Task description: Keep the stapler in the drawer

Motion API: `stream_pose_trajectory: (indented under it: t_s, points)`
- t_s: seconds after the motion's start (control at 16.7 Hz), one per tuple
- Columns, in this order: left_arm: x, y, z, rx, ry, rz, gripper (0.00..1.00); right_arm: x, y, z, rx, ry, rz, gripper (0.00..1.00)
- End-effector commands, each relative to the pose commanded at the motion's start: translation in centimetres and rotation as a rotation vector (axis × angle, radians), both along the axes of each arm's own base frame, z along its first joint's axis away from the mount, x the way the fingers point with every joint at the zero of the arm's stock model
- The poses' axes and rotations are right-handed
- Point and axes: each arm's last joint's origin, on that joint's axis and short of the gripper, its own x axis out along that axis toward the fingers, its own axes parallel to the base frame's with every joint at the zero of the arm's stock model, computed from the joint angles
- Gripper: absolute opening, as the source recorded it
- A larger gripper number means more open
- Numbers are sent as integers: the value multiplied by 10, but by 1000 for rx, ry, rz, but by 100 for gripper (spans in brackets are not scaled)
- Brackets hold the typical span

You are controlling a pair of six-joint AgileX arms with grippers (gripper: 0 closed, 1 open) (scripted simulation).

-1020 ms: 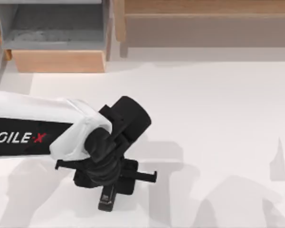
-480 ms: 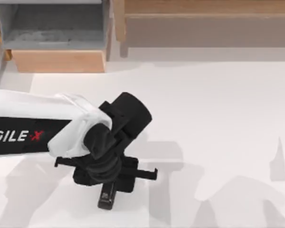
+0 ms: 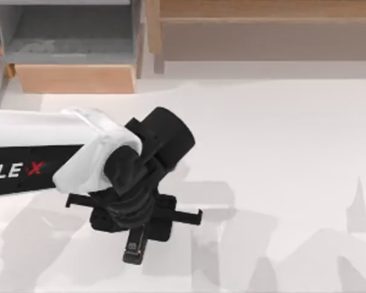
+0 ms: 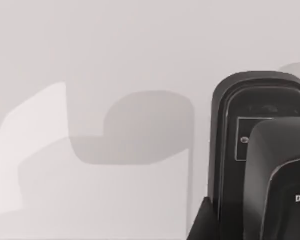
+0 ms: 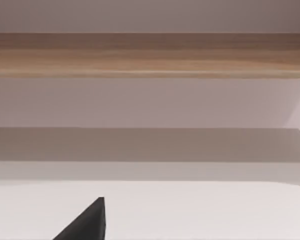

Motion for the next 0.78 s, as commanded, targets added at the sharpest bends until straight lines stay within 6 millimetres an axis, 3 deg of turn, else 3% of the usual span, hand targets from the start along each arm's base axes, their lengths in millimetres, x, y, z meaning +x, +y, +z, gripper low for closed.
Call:
stream_pose_trajectory:
  t_s: [0.18, 0.42, 0.6, 0.78]
  points:
    - [11, 3, 10, -22, -28, 13, 0, 0, 0, 0, 0, 0, 0, 100]
    - [68, 34, 61, -94, -170, 96, 0, 0, 0, 0, 0, 0, 0, 100]
    - [120, 88, 107, -104, -303, 180, 0, 0, 0, 0, 0, 0, 0, 100]
    - [164, 163, 143, -53, -407, 253, 0, 0, 0, 0, 0, 0, 0, 100]
